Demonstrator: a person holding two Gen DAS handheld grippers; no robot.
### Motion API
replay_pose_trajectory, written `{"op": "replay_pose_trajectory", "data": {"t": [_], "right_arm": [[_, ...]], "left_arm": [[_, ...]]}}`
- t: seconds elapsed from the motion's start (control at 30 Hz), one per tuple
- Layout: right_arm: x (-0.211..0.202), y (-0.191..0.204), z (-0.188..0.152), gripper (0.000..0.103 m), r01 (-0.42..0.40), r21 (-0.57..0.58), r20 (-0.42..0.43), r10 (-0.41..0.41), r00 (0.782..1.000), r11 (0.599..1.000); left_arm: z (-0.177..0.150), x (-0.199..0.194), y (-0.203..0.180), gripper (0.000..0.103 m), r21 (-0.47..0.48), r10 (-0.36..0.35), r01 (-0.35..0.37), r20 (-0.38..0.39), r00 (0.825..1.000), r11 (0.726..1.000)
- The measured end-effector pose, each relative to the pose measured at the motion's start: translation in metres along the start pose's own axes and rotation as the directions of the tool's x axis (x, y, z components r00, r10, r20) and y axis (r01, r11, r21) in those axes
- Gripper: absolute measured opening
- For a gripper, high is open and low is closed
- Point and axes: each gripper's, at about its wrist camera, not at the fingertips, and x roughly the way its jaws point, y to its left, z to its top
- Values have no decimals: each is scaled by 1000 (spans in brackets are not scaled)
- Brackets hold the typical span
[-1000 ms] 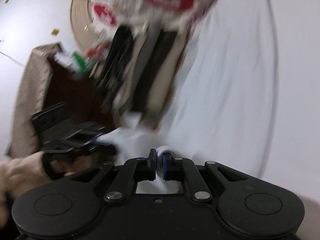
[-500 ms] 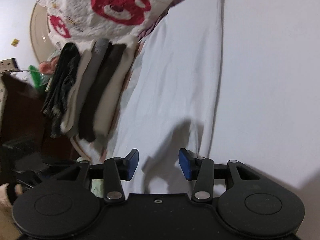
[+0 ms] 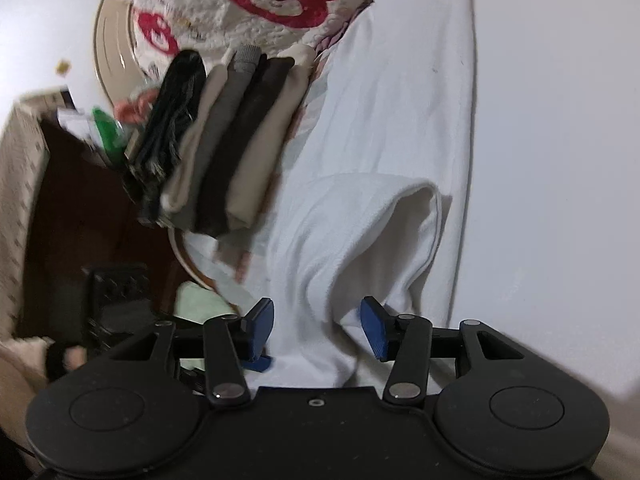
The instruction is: Fold clothes
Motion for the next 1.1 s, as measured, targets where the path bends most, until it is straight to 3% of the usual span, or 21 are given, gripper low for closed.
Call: {"op": "replay_pose_trajectory", "data": {"t": [0.13,0.2,0.33,0.43,0.5,0.6,0.67,0.7,0.73,0.8,0.87,0.9,0.97,1.03,1.1], "right_arm": [[6,8,-7,54,49,-46,-36,-51,998,998],[10,12,-11,54,73,-70,-53,-77,996,995],[16,20,-18,54,119,-119,-84,-130,988,986],[21,26,-24,55,149,-151,-106,-166,980,977],[22,18,-26,56,79,-36,-92,-82,992,996],[30,10,-35,55,-44,95,-106,54,993,995],[33,11,-40,34,-107,104,-115,118,986,989],[32,14,-41,11,-147,90,-108,156,982,985],[32,18,-42,10,-184,73,-102,191,976,980],[30,29,-39,9,-176,-33,-106,171,979,984],[25,38,-27,9,-171,-82,-85,165,983,982],[23,42,-22,9,-169,-106,-75,161,984,980],[18,51,-10,8,-162,-153,-54,156,986,975],[13,60,2,8,-155,-201,-32,151,988,967],[8,68,15,8,-146,-247,-10,148,989,958]], "left_arm": [[-11,-32,3,61,-5,29,-29,67,997,1000],[-15,-36,4,61,10,44,-44,54,998,999],[-22,-28,9,61,36,87,-89,57,995,995],[-22,-22,10,62,42,90,-96,113,990,995],[-16,-13,11,63,39,52,-54,67,996,998],[-16,-7,7,66,49,43,-46,60,997,998],[-20,-10,9,70,33,14,-16,58,998,999],[-23,-9,10,72,26,9,-10,40,999,1000],[-25,-9,10,72,25,7,-8,24,1000,1000],[-27,-9,1,71,87,36,-37,12,999,996],[-28,-10,-8,63,137,51,-51,6,999,989],[-26,-14,-11,41,144,41,-42,15,999,989],[-18,-26,-17,13,162,24,-31,48,999,986],[-4,-42,-24,8,190,15,-33,97,995,981],[10,-66,-45,8,300,81,-146,219,972,942]]}}
